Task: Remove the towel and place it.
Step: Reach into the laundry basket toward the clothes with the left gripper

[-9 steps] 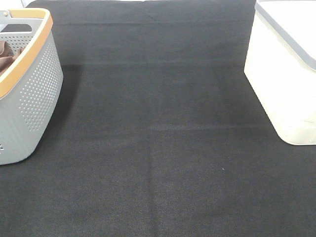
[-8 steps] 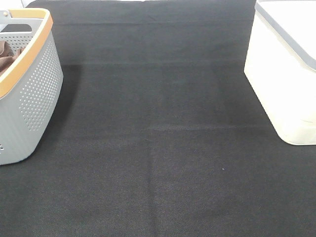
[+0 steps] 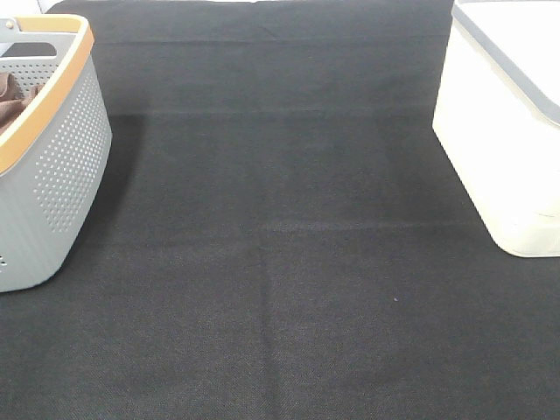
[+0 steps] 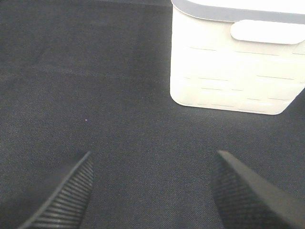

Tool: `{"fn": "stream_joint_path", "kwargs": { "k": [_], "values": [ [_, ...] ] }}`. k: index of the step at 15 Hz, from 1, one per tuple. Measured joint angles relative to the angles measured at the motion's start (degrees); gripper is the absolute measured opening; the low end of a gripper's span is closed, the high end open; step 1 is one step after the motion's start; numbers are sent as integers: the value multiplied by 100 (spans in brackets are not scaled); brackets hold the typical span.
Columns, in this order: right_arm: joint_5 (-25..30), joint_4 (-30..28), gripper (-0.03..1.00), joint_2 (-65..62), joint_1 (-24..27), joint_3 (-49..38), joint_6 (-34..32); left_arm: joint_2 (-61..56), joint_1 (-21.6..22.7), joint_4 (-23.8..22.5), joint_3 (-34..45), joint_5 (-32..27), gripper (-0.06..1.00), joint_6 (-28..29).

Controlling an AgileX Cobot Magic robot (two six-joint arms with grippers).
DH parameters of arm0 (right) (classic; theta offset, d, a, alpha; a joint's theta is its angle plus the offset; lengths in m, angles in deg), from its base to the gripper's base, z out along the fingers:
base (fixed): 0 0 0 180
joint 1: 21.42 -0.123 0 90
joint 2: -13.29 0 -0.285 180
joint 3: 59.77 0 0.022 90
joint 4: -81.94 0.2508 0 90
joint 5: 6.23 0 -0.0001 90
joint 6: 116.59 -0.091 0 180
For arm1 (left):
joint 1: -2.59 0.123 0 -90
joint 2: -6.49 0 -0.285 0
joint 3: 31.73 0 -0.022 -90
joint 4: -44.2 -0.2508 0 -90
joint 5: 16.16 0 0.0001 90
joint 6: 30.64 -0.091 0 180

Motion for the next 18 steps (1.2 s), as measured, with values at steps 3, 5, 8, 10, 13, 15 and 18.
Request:
{"fn": "stream_joint_path", "kwargs": {
  "k": [3,5,8,10,13,15,18],
  "values": [
    [0,0,67,0,0,0,0,0,0,0,0,0,76,0],
    [0,0,67,0,0,0,0,0,0,0,0,0,76,0],
    [0,0,67,0,0,0,0,0,0,0,0,0,76,0],
    [0,0,67,0,0,0,0,0,0,0,0,0,76,0],
    [0,0,67,0,0,0,0,0,0,0,0,0,76,0],
    [0,0,67,0,0,0,0,0,0,0,0,0,76,0],
    [0,0,67,0,0,0,0,0,0,0,0,0,76,0]
  ]
}}
